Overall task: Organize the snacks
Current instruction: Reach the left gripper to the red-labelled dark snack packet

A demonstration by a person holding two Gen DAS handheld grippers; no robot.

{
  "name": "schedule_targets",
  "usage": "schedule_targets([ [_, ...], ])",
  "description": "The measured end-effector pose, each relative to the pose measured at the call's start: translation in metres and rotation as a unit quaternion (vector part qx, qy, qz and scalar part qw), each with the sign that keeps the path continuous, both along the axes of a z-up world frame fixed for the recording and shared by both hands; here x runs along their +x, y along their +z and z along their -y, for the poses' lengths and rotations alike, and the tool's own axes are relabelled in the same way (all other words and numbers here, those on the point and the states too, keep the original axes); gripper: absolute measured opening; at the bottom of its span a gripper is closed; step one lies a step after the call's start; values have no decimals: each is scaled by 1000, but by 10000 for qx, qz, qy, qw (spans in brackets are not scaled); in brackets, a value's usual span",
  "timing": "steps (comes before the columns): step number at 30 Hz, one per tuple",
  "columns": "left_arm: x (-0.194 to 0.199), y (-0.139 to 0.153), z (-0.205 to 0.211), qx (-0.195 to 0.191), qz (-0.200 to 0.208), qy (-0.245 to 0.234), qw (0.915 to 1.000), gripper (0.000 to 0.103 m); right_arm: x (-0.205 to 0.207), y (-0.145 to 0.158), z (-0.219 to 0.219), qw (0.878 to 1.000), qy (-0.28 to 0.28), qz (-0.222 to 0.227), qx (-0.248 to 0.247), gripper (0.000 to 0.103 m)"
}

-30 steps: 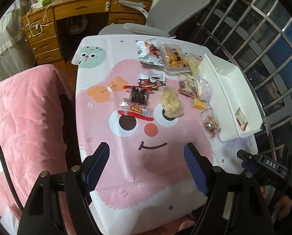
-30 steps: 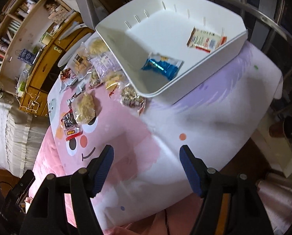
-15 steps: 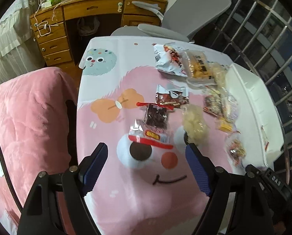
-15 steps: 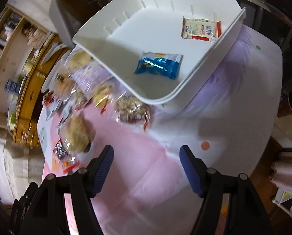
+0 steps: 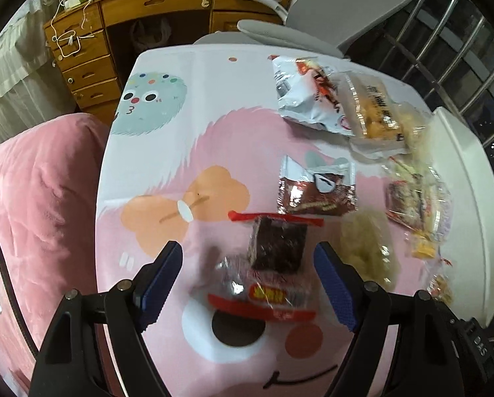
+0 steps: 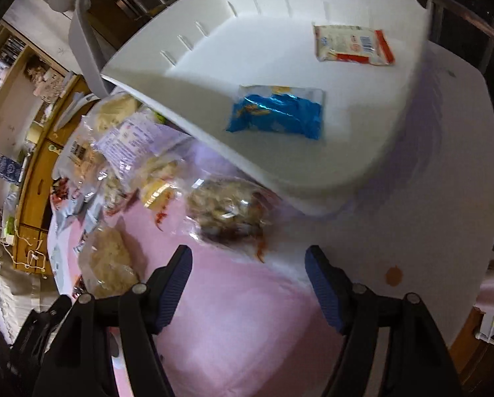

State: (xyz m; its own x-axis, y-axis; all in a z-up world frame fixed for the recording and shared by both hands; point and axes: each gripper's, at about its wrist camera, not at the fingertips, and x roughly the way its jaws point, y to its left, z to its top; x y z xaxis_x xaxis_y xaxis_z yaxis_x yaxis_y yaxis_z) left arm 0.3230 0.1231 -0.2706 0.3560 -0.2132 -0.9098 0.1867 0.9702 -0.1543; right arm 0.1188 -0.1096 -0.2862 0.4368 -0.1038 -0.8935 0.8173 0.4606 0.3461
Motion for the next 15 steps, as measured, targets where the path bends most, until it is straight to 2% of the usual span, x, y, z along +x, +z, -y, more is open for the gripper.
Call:
schedule_targets([
  [5,13,-9,2,-2,-70,41,10000,80,14,0,2,10000,68,-16,-14,72],
  [11,24,-19,8,94,-174,55,9998,80,22,-1,10,9998,-106,-110,-123,72],
  [15,29,-20,7,87,-111,36,9999,78,32,-1,11,9991,-143,-316,-260,73],
])
